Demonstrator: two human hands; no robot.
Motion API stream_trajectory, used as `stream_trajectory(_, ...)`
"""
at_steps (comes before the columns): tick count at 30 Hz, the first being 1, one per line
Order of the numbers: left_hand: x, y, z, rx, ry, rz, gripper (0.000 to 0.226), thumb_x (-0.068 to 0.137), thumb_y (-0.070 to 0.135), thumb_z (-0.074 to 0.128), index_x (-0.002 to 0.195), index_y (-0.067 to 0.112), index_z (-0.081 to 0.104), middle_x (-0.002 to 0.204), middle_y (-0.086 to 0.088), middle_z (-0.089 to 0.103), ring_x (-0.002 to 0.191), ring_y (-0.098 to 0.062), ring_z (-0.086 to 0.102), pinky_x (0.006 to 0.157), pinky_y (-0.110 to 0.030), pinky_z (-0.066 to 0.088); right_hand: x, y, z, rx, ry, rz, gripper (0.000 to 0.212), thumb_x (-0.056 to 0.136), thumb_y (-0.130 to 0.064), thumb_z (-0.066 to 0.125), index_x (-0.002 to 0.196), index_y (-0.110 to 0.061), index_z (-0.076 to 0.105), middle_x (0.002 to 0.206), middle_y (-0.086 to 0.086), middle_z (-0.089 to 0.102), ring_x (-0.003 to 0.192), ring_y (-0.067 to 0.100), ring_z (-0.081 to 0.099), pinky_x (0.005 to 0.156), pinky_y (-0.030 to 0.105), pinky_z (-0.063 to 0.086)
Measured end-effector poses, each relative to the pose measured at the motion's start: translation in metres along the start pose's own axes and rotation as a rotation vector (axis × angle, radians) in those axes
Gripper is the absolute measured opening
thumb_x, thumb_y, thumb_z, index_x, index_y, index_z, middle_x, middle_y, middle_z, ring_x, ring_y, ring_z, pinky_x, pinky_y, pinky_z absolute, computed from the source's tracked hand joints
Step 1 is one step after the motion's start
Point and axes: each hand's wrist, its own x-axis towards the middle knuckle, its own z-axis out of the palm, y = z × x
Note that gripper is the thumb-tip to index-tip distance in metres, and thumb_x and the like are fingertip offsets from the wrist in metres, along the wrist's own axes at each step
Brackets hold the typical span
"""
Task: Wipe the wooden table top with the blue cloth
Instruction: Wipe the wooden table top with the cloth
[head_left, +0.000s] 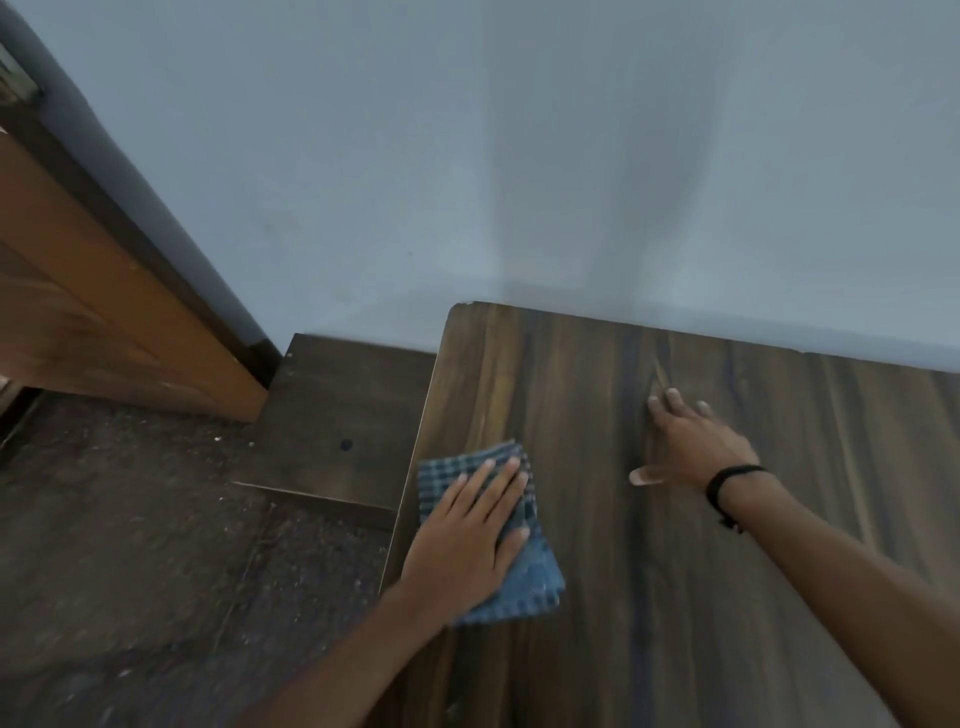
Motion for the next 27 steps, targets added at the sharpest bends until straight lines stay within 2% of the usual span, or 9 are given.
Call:
stream_trajectory(3,0.077,-0.016,-0.021,-0.062,-0.008,0.003,0.064,0.108,0.055,0.011,0.162,0.023,0.004,0.169,0.007,-0.003,0.156,-0.014,-0.005,0.127,-0.043,0.005,0.006,0.007,-0.001,-0.009,-0.06,0.039,0.125,0.073,-0.063,0.078,0.16,-0.027,-0.004,0.168,-0.001,-0.009,0.151,0.04,0.014,0.116,0.052,0.03)
stream_trajectory(7,0.182,-0.032,-0.043,-0.1,0.016,-0.145,0.066,0.107,0.052,0.016,0.163,0.019,0.006,0.17,0.002,0.001,0.156,-0.017,-0.001,0.126,-0.038,-0.002,0.009,0.005,0.003,0.044,-0.059,0.037,0.126,0.074,-0.057,0.081,0.161,-0.025,-0.004,0.168,0.001,-0.01,0.151,0.043,0.01,0.118,0.05,0.024)
stream_trajectory(10,0.208,-0.037,-0.04,-0.081,0.04,-0.161,0.066,0.107,0.052,0.018,0.163,0.017,0.009,0.17,0.001,0.004,0.156,-0.019,0.001,0.125,-0.038,-0.003,0.007,0.008,0.006,0.071,-0.054,0.043,0.125,0.074,-0.055,0.082,0.161,-0.027,-0.004,0.167,0.0,-0.01,0.151,0.042,0.008,0.12,0.049,0.021)
stream_trajectory(13,0.172,-0.021,-0.032,-0.057,0.059,-0.131,0.067,0.107,0.053,0.015,0.163,0.016,0.01,0.17,-0.002,0.006,0.156,-0.02,0.001,0.127,-0.04,0.0,0.006,0.007,0.008,0.071,-0.047,0.027,0.123,0.074,-0.055,0.081,0.161,-0.027,-0.002,0.168,0.0,-0.009,0.151,0.043,0.009,0.119,0.049,0.022)
stream_trajectory(17,0.038,0.035,-0.006,-0.143,-0.033,0.004,0.064,0.108,0.053,0.015,0.162,0.02,0.01,0.169,0.002,0.003,0.156,-0.017,-0.005,0.127,-0.045,0.008,0.006,0.007,0.007,0.076,-0.046,0.014,0.122,0.076,-0.055,0.08,0.161,-0.025,-0.003,0.168,0.003,-0.009,0.15,0.044,0.009,0.119,0.049,0.021)
stream_trajectory(19,-0.04,0.059,0.013,-0.124,-0.038,0.057,0.063,0.108,0.053,0.02,0.162,0.021,0.014,0.169,0.004,0.006,0.156,-0.018,0.001,0.125,-0.044,0.014,0.008,0.009,0.008,0.071,-0.053,0.018,0.122,0.077,-0.055,0.079,0.161,-0.024,-0.004,0.167,0.003,-0.01,0.151,0.044,0.009,0.119,0.049,0.021)
stream_trajectory(21,-0.081,0.067,0.024,-0.102,-0.014,0.061,0.063,0.108,0.054,0.027,0.162,0.023,0.019,0.169,0.006,0.011,0.156,-0.017,0.01,0.122,-0.04,0.015,0.009,0.009,0.008,0.062,-0.06,0.022,0.122,0.077,-0.055,0.079,0.16,-0.025,-0.005,0.167,0.003,-0.01,0.151,0.043,0.008,0.119,0.049,0.023)
stream_trajectory(24,-0.055,0.058,0.018,-0.058,-0.008,0.046,0.063,0.107,0.055,0.029,0.161,0.025,0.02,0.169,0.007,0.015,0.155,-0.016,0.013,0.122,-0.038,0.013,0.012,0.01,0.006,0.074,-0.071,0.03,0.122,0.077,-0.055,0.079,0.16,-0.027,-0.006,0.167,0.0,-0.012,0.152,0.041,0.007,0.118,0.05,0.024)
stream_trajectory(27,0.033,0.039,0.001,-0.059,0.031,0.033,0.063,0.107,0.055,0.02,0.162,0.024,0.012,0.169,0.006,0.009,0.156,-0.016,0.006,0.127,-0.04,0.006,0.014,0.012,0.008,0.065,-0.073,0.034,0.122,0.076,-0.055,0.079,0.16,-0.027,-0.006,0.167,0.001,-0.011,0.152,0.041,0.007,0.118,0.051,0.024)
